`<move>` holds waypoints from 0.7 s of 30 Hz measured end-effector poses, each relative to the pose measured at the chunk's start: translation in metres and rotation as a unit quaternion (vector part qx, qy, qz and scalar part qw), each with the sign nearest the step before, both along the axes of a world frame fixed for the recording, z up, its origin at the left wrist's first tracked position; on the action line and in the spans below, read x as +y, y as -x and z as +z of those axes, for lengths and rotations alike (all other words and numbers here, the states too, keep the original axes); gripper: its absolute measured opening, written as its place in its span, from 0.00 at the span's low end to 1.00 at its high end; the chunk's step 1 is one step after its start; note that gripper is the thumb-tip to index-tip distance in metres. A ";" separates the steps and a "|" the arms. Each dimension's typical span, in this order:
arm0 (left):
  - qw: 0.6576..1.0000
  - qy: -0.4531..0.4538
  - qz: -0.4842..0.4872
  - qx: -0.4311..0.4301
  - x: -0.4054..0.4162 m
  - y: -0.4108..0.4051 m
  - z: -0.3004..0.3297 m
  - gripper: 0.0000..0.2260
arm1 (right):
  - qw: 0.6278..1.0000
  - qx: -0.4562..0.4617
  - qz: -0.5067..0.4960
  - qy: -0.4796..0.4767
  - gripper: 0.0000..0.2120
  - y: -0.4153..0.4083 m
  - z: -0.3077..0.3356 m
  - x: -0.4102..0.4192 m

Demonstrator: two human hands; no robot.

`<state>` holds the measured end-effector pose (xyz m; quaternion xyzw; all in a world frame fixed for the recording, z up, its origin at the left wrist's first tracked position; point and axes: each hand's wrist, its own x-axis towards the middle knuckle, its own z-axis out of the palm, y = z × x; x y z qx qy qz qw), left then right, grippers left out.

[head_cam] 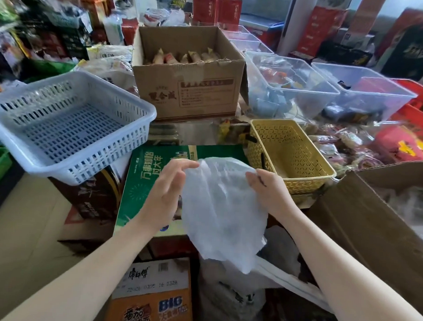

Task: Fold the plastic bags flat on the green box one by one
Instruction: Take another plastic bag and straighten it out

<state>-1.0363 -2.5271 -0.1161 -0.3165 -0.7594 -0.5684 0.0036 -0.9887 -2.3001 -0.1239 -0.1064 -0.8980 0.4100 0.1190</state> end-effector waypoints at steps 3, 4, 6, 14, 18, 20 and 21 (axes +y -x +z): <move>0.997 0.070 0.000 -0.027 0.005 -0.017 -0.006 0.39 | 0.987 -0.021 -0.045 0.153 0.24 -0.001 0.001 0.001; 0.995 0.094 0.012 -0.032 0.010 -0.020 -0.008 0.43 | 0.980 -0.029 -0.034 0.196 0.24 -0.004 0.000 0.001; 0.991 0.109 0.043 -0.068 0.020 -0.025 -0.011 0.45 | 0.965 -0.044 -0.003 0.258 0.23 -0.010 0.000 0.000; 0.971 0.043 0.068 -0.225 0.039 -0.029 -0.028 0.08 | 0.912 -0.025 0.004 0.409 0.15 -0.034 -0.003 0.016; 0.982 0.012 0.105 -0.154 0.034 -0.031 -0.026 0.08 | 0.987 -0.096 -0.128 0.002 0.12 -0.039 -0.012 0.039; 0.991 0.049 0.103 -0.071 0.033 -0.035 -0.022 0.13 | 0.976 -0.122 -0.105 -0.144 0.15 -0.042 -0.014 0.038; 0.993 0.062 0.098 -0.030 0.034 -0.037 -0.018 0.15 | 0.981 -0.086 -0.060 -0.162 0.19 -0.045 -0.011 0.032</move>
